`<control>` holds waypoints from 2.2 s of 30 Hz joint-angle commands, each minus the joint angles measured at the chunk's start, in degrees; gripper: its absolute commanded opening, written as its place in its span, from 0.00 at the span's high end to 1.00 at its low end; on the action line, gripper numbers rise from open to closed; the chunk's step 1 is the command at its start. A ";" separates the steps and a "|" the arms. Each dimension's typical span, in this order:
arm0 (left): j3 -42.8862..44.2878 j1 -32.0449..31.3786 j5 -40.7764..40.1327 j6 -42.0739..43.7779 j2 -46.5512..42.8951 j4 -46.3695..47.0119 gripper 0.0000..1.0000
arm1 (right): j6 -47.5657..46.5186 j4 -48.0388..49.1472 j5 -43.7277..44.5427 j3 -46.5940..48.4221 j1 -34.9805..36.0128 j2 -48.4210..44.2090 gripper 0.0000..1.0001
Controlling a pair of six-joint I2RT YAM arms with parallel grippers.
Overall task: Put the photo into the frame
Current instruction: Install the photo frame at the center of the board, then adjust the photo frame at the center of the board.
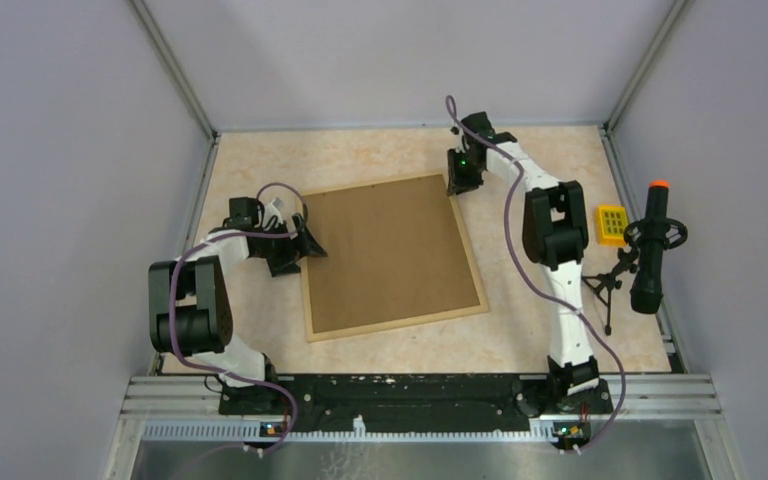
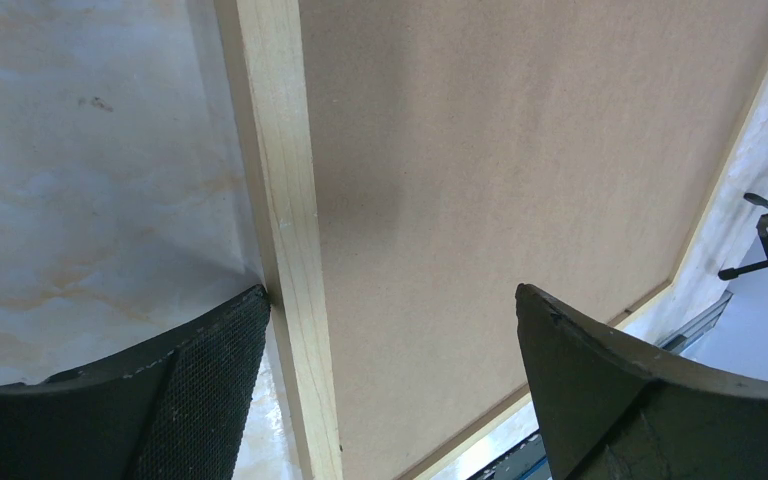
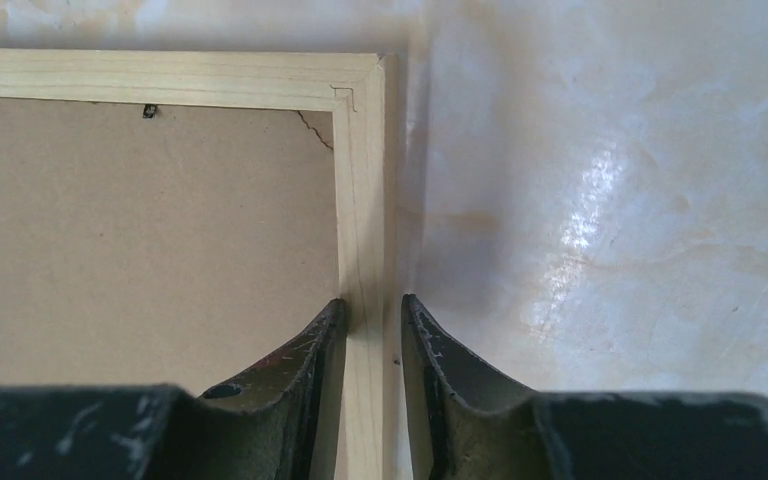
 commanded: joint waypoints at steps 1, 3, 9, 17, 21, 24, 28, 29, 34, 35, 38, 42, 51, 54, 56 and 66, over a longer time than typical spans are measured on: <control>-1.48 0.01 -1.67 0.94 1.82 -1.46 0.03 | -3.55 -7.54 16.41 2.29 5.86 8.71 0.73; -1.45 0.03 -1.56 0.89 1.82 -1.48 0.03 | -3.81 -10.38 21.60 3.59 8.35 10.40 0.74; -1.60 -0.03 -1.67 0.72 1.39 -1.38 0.02 | -1.33 -17.67 37.61 6.26 18.59 14.98 0.75; -1.51 0.08 -3.10 0.53 -0.97 -1.64 0.02 | -6.31 -26.50 46.07 32.43 20.34 20.08 0.64; -1.66 1.66 -4.72 -1.18 -5.10 -1.66 0.02 | -3.72 -21.30 36.05 27.18 17.14 4.37 0.55; -2.32 3.12 -6.36 -3.68 -9.22 -2.08 0.02 | -1.17 -14.97 28.90 14.96 14.03 -10.36 0.44; -4.14 4.44 -10.09 -7.71 -11.68 -2.01 0.01 | -1.07 -4.80 15.95 -7.82 10.60 -25.74 0.20; -4.82 4.72 -9.80 -8.79 -11.34 -1.45 0.01 | -0.28 -2.49 11.71 -12.90 9.39 -27.88 0.18; -7.90 4.93 -6.53 -11.15 -7.31 -0.52 0.01 | 6.55 11.21 -3.45 -35.56 2.33 -35.37 0.14; -8.80 4.74 -5.57 -11.28 -7.38 -0.06 0.01 | 7.39 13.72 -5.42 -38.81 0.89 -35.82 0.13; -10.97 3.94 -4.94 -11.54 -8.75 0.06 0.01 | 7.57 18.58 -9.52 -43.79 -0.68 -34.07 0.13; -14.40 1.62 -6.14 -13.85 -13.61 -0.34 0.01 | 7.37 23.71 -11.36 -46.61 -0.85 -29.86 0.16; -22.55 -30.98 -11.33 -39.28 -21.37 3.05 0.01 | 12.67 31.90 -19.88 -34.91 4.81 -15.31 0.23; -21.44 -44.57 -14.21 -46.81 -23.13 3.57 0.01 | 10.60 23.08 -17.48 -16.80 8.37 -6.52 0.22; -18.96 -47.35 -12.80 -45.93 -23.72 0.86 0.01 | 7.56 12.85 -12.54 -3.69 8.74 -2.28 0.21; -3.31 -40.62 -39.15 -16.06 -33.70 -10.98 0.02 | 9.49 -0.23 5.54 -21.09 2.45 -28.33 0.23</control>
